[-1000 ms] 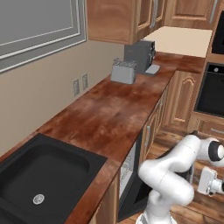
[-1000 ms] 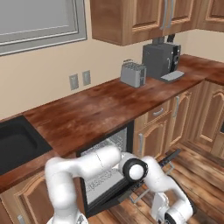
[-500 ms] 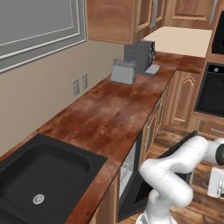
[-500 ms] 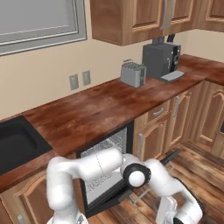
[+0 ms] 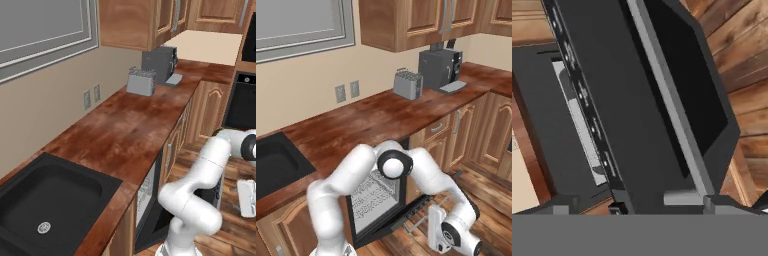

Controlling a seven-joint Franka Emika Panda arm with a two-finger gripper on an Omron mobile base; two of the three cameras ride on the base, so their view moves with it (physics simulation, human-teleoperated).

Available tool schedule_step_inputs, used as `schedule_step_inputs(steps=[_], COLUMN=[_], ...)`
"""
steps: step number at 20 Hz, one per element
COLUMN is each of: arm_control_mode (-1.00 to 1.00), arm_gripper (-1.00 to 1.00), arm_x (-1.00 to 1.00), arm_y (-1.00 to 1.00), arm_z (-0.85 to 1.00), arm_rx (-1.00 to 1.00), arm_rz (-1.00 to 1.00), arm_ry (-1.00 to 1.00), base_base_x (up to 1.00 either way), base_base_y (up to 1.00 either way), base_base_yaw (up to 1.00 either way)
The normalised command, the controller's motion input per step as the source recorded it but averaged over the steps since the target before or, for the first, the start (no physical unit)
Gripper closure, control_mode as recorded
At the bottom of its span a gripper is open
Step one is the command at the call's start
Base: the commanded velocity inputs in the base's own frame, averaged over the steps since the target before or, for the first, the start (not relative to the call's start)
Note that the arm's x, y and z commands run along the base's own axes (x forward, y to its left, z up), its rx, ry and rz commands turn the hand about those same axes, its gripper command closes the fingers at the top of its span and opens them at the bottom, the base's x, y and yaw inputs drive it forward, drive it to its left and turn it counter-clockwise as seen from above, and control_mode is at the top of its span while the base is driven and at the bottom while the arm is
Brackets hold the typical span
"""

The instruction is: Open the dishwasher door and pull out the top rack.

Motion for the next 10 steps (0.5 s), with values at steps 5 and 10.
schedule_step_inputs(steps=[5,10], arm_control_mode=[-1.0,-1.0], arm_gripper=[-1.0,-1.0], arm_x=[-0.37,-0.51], arm_y=[0.45,0.36], arm_z=[1.0,1.0], arm_rx=[-0.28,-0.17], arm_rz=[0.0,0.01], arm_ry=[0.16,0.16], base_base_x=[0.0,0.0], base_base_y=[0.0,0.0], base_base_yaw=[0.0,0.0])
